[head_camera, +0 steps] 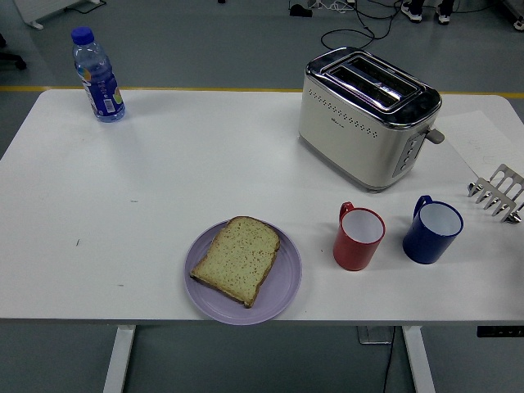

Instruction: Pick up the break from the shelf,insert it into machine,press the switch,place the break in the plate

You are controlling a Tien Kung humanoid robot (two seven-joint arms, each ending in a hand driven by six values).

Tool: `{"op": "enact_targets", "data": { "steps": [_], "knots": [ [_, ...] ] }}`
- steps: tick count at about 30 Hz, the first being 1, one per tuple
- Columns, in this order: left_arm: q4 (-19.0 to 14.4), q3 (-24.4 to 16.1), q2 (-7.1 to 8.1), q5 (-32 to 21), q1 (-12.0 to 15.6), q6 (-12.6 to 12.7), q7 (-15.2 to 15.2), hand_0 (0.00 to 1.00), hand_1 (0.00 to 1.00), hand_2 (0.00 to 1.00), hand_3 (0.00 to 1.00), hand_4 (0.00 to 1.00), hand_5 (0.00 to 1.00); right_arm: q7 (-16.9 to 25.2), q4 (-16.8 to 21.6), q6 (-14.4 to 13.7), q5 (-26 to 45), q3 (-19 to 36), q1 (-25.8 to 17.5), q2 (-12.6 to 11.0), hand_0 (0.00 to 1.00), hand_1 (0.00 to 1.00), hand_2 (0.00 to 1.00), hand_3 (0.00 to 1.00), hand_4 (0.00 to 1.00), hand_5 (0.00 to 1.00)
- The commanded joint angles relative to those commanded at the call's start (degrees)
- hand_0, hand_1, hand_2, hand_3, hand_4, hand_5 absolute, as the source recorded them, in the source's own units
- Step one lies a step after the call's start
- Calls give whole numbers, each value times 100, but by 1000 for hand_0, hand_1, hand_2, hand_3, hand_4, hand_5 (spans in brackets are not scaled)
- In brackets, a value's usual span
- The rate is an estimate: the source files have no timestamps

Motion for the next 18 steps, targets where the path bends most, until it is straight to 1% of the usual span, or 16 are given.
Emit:
{"op": "enact_targets", "data": {
  "steps": [5,18],
  "knots": [
    [0,7,0,-4,-10,-2,4,420,505,607,728,538,998,-6,-89,17,42,51,5,11,681,617,653,605,456,242],
    [0,9,0,-1,-28,1,8,420,504,607,727,537,998,10,-106,22,88,71,30,27,682,616,653,605,451,235]
  ]
}}
